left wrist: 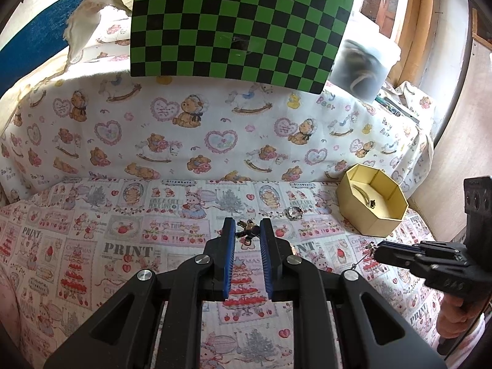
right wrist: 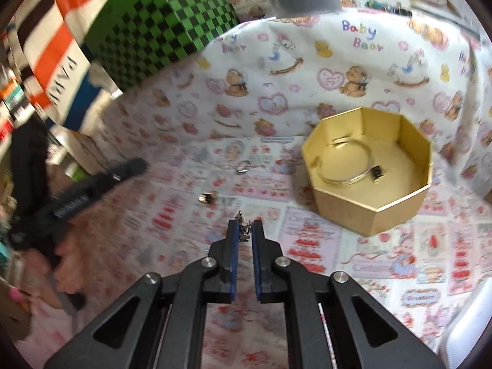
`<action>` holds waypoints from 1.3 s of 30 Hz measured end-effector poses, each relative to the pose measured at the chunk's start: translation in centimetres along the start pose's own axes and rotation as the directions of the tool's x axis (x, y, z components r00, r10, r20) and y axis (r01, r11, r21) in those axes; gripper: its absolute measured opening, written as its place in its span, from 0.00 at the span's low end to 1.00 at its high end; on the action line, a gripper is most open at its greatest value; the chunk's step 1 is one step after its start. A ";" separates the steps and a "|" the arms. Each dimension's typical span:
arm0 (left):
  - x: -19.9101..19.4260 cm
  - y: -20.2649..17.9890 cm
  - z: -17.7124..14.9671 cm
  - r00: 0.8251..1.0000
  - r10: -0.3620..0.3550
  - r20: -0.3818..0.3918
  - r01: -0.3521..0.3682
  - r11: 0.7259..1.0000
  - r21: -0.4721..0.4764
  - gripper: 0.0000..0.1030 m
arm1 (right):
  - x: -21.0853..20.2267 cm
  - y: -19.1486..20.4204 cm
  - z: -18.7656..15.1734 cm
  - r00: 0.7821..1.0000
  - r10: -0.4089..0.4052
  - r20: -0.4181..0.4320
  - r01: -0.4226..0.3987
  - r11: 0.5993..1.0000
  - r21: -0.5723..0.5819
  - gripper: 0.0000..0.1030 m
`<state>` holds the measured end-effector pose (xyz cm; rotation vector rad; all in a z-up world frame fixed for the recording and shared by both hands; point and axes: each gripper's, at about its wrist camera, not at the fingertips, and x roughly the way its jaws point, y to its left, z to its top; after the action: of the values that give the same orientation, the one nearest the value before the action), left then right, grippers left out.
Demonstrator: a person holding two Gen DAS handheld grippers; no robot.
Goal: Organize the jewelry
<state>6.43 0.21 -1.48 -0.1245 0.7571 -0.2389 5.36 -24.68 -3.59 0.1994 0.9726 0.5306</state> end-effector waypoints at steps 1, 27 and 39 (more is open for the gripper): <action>0.0 -0.1 0.0 1.000 0.001 -0.001 -0.001 1.000 0.001 0.15 | -0.1 -0.6 0.1 0.998 0.062 -0.005 -0.062 0.997 0.042 0.07; 0.1 -0.2 0.0 1.000 -0.003 -0.005 0.003 1.000 0.009 0.15 | 0.9 1.0 0.0 0.995 -0.096 -0.032 0.094 0.994 -0.058 0.13; 0.3 -0.2 0.0 1.000 0.000 -0.010 0.001 1.000 0.011 0.15 | 2.1 1.6 -0.9 0.971 -0.185 -0.149 0.170 0.979 -0.111 0.13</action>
<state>6.62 -0.05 -1.68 -0.1129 0.7661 -0.2443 4.99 -22.34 -5.04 -0.0191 1.1051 0.4324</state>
